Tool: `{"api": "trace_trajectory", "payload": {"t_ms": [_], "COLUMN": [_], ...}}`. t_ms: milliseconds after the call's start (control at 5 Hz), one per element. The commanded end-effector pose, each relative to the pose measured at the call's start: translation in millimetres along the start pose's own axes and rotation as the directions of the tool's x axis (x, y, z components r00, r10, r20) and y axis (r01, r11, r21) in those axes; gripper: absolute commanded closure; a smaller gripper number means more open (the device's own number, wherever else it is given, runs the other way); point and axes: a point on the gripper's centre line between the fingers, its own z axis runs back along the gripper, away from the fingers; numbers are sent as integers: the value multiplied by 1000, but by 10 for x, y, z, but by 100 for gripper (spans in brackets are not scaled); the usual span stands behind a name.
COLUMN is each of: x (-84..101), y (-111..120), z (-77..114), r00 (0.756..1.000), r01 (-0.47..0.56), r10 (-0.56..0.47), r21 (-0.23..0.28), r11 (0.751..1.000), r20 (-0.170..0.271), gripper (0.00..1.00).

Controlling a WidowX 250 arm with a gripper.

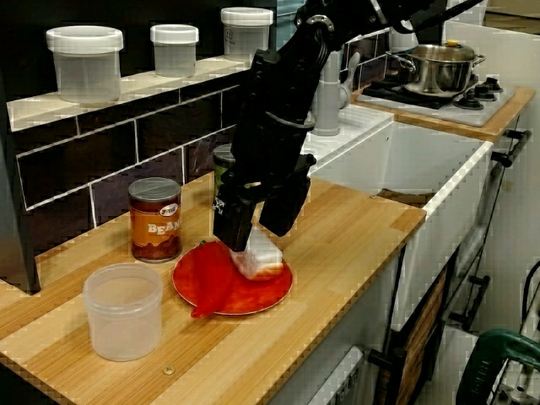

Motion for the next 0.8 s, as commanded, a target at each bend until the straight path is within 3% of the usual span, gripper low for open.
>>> {"api": "trace_trajectory", "payload": {"t_ms": [0, 600], "x": [67, 49], "y": [87, 27], "z": [104, -39], "r00": [999, 999], "r01": [-25, -42], "r10": [24, 40], "r21": [35, 57], "r11": [999, 998], "r20": [40, 34], "gripper": [0, 0]}}
